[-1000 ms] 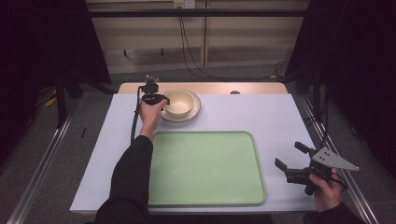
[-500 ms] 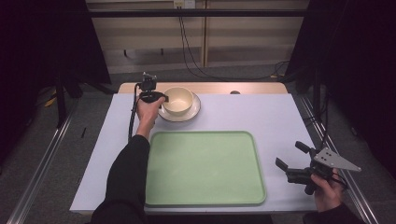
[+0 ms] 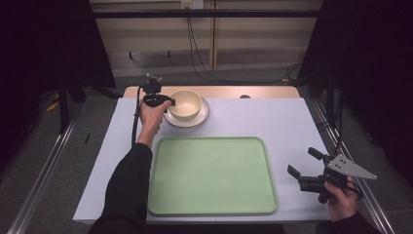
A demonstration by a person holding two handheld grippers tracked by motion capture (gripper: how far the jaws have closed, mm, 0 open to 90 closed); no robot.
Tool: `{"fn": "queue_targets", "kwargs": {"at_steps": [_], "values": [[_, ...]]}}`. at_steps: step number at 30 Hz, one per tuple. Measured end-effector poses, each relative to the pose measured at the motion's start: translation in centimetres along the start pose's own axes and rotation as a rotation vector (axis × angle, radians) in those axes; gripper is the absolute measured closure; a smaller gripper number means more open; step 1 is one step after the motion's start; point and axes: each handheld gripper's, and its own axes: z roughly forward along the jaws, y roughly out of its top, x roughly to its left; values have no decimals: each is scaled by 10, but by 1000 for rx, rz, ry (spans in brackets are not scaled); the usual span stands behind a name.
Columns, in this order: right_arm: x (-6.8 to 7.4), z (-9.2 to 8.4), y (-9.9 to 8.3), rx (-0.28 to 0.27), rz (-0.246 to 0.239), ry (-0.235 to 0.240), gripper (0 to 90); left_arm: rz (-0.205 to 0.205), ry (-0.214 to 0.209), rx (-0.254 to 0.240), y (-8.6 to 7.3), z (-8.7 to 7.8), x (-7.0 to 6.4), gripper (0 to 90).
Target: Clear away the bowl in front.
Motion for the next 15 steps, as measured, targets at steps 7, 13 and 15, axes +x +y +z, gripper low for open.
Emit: {"fn": "queue_targets", "kwargs": {"at_steps": [7, 13, 15], "values": [[0, 0, 0, 0, -3, -8, 12, 32, -34, 17, -1, -9, -3, 821], [0, 0, 0, -1, 2, -5, 12, 62, -56, 4, -5, -15, -15, 820], [0, 0, 0, -1, 0, -4, 12, 71, -65, 8, -6, -15, -18, 819]]}}
